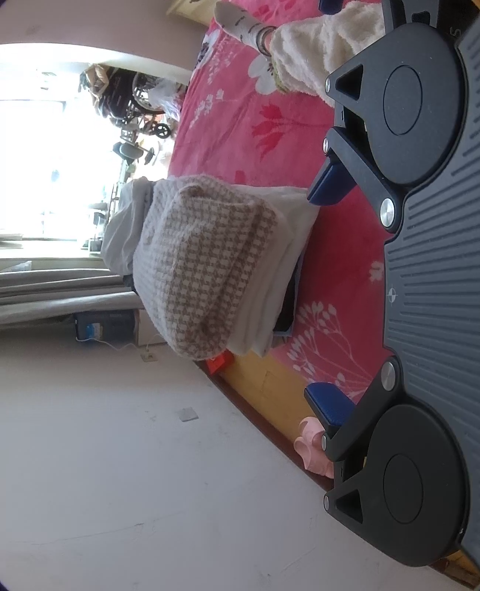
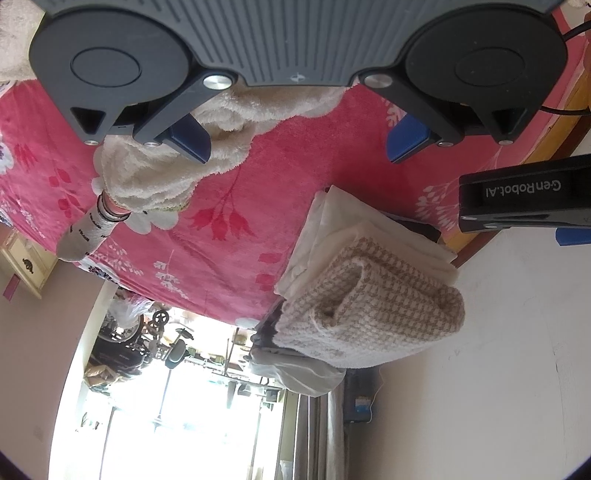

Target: Fold clothes

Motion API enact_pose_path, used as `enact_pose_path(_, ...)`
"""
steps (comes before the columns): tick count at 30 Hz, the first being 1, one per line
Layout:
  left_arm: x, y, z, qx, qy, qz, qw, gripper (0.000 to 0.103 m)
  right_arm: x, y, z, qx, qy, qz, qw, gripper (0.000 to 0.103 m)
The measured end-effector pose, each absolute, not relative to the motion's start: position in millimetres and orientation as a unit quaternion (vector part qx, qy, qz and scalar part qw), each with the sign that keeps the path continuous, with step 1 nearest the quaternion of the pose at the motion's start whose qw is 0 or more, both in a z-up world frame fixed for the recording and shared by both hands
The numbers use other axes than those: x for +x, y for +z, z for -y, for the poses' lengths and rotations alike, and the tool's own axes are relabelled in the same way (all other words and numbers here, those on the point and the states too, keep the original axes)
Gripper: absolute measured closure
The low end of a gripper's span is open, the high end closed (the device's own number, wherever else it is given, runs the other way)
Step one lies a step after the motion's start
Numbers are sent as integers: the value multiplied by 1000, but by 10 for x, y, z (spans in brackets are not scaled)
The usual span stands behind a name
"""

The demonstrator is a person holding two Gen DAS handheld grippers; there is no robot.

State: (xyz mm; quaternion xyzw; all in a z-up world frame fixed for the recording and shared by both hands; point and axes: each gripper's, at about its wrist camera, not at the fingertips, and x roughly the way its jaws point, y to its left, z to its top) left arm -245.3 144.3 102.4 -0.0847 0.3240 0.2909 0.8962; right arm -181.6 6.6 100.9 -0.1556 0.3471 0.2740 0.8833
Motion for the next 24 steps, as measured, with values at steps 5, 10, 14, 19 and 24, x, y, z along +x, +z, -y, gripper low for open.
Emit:
enact_pose_path(5, -2463, 1021, -1454, -83, 293, -324, 896, 0, -1816, 1000, -66, -155, 275, -348, 883, 0)
enact_pose_path(10, -2467, 1019, -1474, -85, 295, -324, 895, 0, -1816, 1002, -70, -154, 277, -348, 882, 0)
enact_pose_path(14, -2472, 1026, -1492, -87, 297, -323, 894, 0, -1815, 1002, -78, -153, 279, -349, 881, 0)
enact_pose_path(19, -2468, 1014, -1507, -87, 298, -326, 893, 0, -1823, 1001, -97, -153, 281, -350, 880, 0)
enact_pose_path(24, -2467, 1002, -1525, -88, 298, -327, 893, 0, -1823, 990, -112, -155, 283, -351, 879, 0)
